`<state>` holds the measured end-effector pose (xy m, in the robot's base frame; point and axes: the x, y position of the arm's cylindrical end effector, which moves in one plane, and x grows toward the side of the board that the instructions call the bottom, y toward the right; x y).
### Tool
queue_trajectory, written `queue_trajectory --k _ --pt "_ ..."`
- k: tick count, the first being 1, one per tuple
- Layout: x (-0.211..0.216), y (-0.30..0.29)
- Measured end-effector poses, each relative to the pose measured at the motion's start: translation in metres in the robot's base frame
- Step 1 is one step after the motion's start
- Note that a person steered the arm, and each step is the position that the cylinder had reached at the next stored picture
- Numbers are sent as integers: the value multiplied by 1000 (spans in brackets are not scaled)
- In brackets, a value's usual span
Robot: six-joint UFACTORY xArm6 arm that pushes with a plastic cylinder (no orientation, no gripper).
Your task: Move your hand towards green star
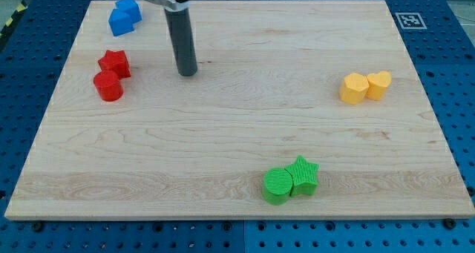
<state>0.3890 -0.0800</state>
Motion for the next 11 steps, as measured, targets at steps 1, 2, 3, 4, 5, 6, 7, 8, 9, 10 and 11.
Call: queue_trajectory --k 1,2,3,4,5,6,7,8,9,10,11 --pt "13 10" --pt "26 10" --pt "37 25" --pt "49 50" --pt "58 56" --pt "73 69" --pt "84 80" --pt "94 88" --pt "103 100" --pt "109 108" --pt "122 129"
